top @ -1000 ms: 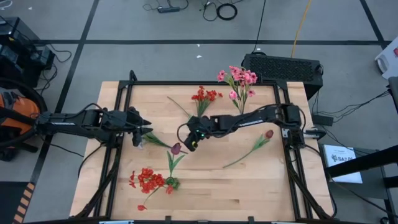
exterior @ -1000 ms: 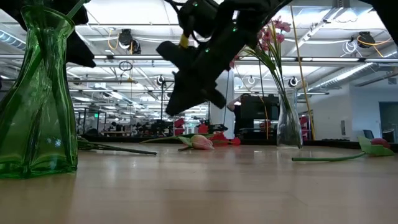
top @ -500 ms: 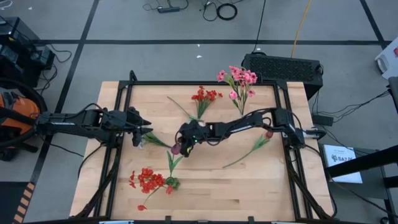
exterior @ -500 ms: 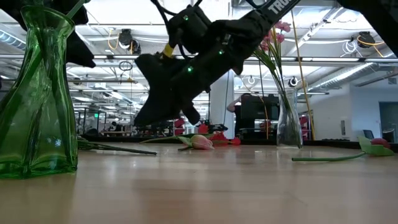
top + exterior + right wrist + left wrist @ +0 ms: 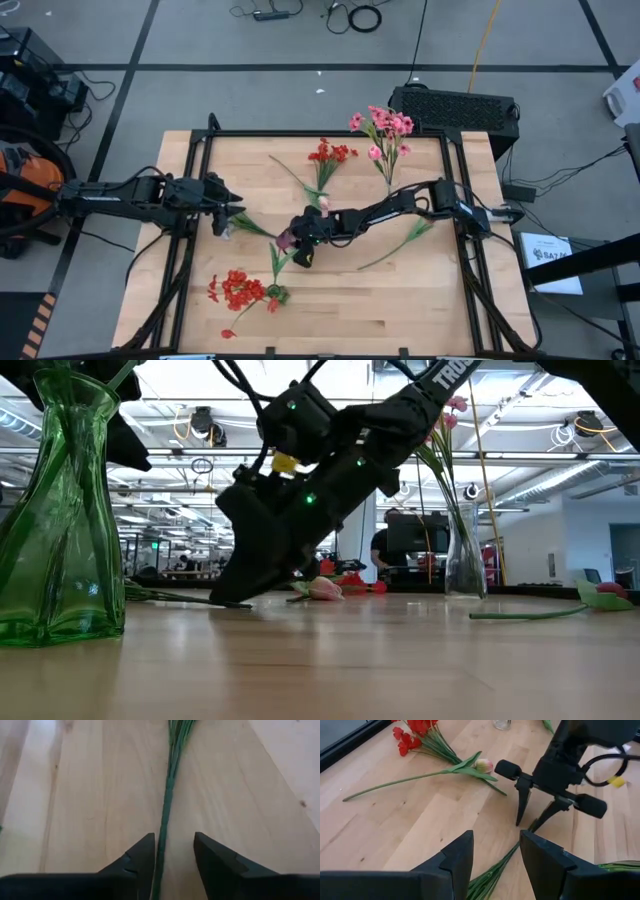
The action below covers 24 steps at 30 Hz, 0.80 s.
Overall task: Sort flowers into vase by color
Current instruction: Put the white flowers into the transparent vase
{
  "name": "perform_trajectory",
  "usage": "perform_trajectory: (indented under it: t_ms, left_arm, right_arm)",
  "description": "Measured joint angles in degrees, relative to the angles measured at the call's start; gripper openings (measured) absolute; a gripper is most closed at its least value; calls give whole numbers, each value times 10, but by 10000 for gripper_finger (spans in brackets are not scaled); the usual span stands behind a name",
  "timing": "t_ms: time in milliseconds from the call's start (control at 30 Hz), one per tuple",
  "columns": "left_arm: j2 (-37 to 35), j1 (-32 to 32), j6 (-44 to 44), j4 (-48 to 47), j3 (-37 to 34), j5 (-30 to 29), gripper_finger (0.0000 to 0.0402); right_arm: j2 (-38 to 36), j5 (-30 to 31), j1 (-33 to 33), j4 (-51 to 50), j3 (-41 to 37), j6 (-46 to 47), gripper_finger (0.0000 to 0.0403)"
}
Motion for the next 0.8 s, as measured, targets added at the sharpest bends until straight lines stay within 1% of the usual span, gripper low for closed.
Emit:
perform_trajectory:
  t_ms: [167, 300, 367, 433, 600, 633, 800]
  left_arm:
    - [0, 0, 0, -1, 0, 0, 168]
    - [0, 0, 0, -2, 0, 0, 168]
    - [0, 0, 0, -2, 0, 0, 168]
    - [0, 0, 0, -2, 0, 0, 168]
    - [0, 0, 3, -2, 0, 0, 168]
    - [0, 0, 3, -2, 0, 0, 168]
    - [0, 0, 3, -2, 0, 0, 168]
  right_arm:
    - [3, 6, 10, -6, 1, -10, 134]
    - [4, 35, 19, -44, 3, -22, 127]
    - [3, 35, 21, -72, 4, -22, 114]
    - [2, 37, 23, -93, 5, -22, 91]
    - [2, 36, 27, -117, 4, -26, 15]
    - [2, 36, 27, -118, 4, -26, 9]
    - [2, 33, 30, -127, 3, -8, 4]
